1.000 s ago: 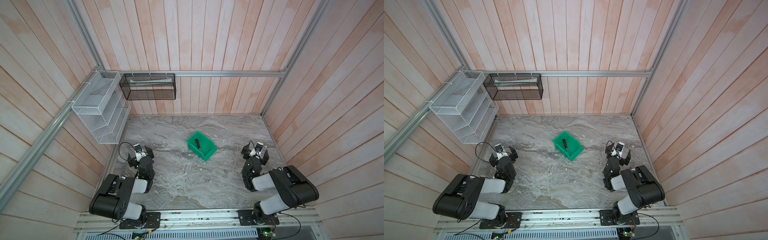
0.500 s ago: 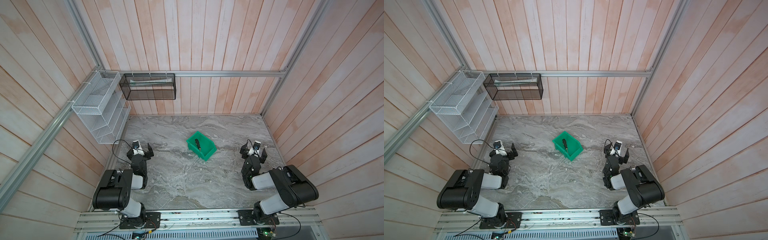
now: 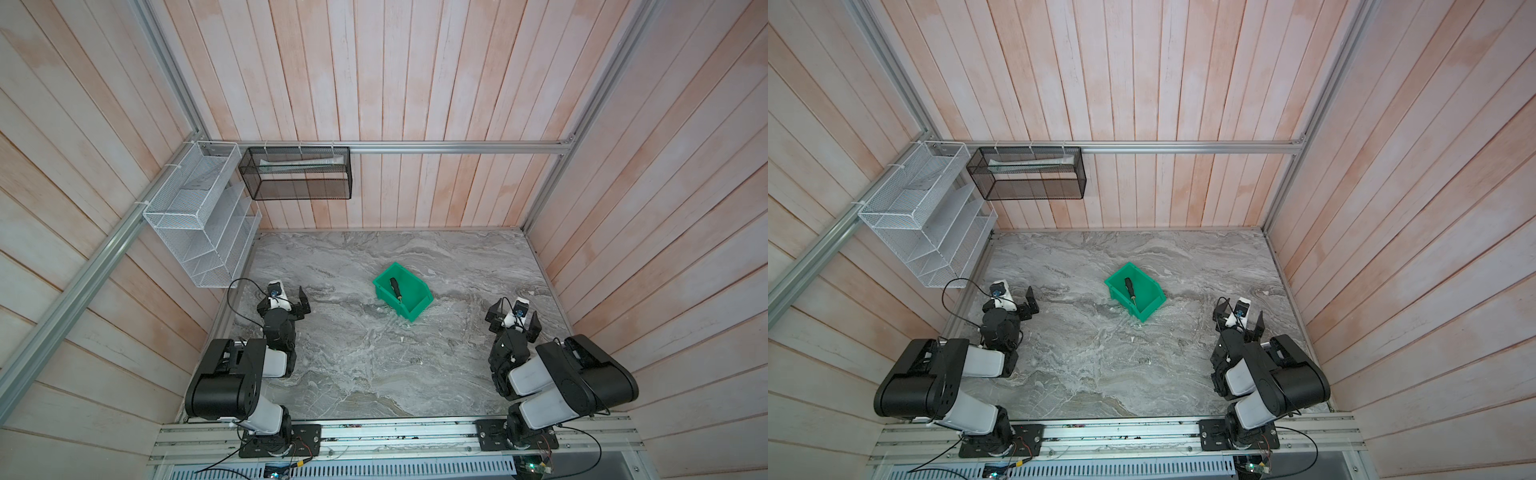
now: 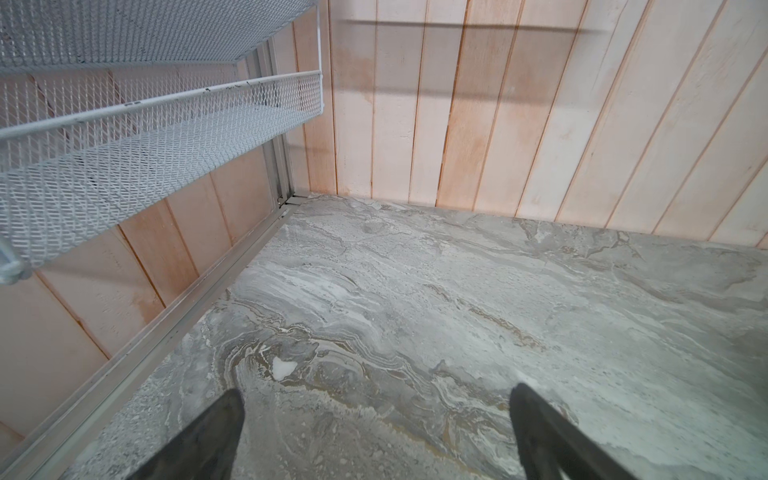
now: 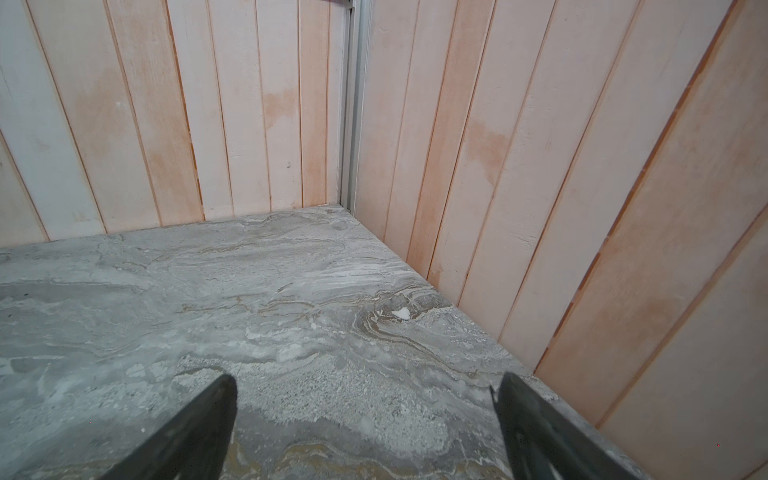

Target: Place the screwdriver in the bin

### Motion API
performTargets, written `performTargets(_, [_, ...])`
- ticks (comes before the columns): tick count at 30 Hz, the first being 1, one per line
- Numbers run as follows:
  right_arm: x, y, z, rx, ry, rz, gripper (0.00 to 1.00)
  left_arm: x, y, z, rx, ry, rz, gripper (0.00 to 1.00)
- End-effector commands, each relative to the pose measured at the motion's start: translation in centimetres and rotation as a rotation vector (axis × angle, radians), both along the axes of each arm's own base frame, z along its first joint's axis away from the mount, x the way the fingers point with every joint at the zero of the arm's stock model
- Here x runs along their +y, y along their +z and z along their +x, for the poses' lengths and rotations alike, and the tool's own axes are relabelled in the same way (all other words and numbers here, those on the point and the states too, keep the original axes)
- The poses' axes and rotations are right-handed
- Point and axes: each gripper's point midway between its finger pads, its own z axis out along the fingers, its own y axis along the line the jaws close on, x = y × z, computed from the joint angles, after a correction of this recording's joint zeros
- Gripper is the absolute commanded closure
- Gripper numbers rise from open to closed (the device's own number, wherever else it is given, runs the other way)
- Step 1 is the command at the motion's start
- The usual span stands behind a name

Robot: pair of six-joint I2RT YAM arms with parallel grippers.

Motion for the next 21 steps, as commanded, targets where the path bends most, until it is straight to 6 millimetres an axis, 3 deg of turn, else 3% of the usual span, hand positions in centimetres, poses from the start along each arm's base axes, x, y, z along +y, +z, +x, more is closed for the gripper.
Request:
performTargets(1, [1.1, 2.1, 1.2, -0.077, 0.063, 0.007, 0.02, -0.3, 0.5, 0.5, -0.012, -0.009, -0.006, 0.0])
performTargets(8, [1.9, 1.6, 2.2, -0.05, 0.153, 0.009, 0.02, -0.3, 0.5, 0.5, -0.013, -0.007, -0.004, 0.0])
performTargets(14, [1.9, -0.2, 4.1, 0.023, 0.212, 0.046, 0.02, -0.4, 0.6, 0.5, -0.014, -0.007, -0.001, 0.0])
performTargets(21, [2.0, 0.1, 3.8, 0.007, 0.206, 0.029, 0.02, -0.4, 0.6, 0.5, -0.015, -0.007, 0.001, 0.0])
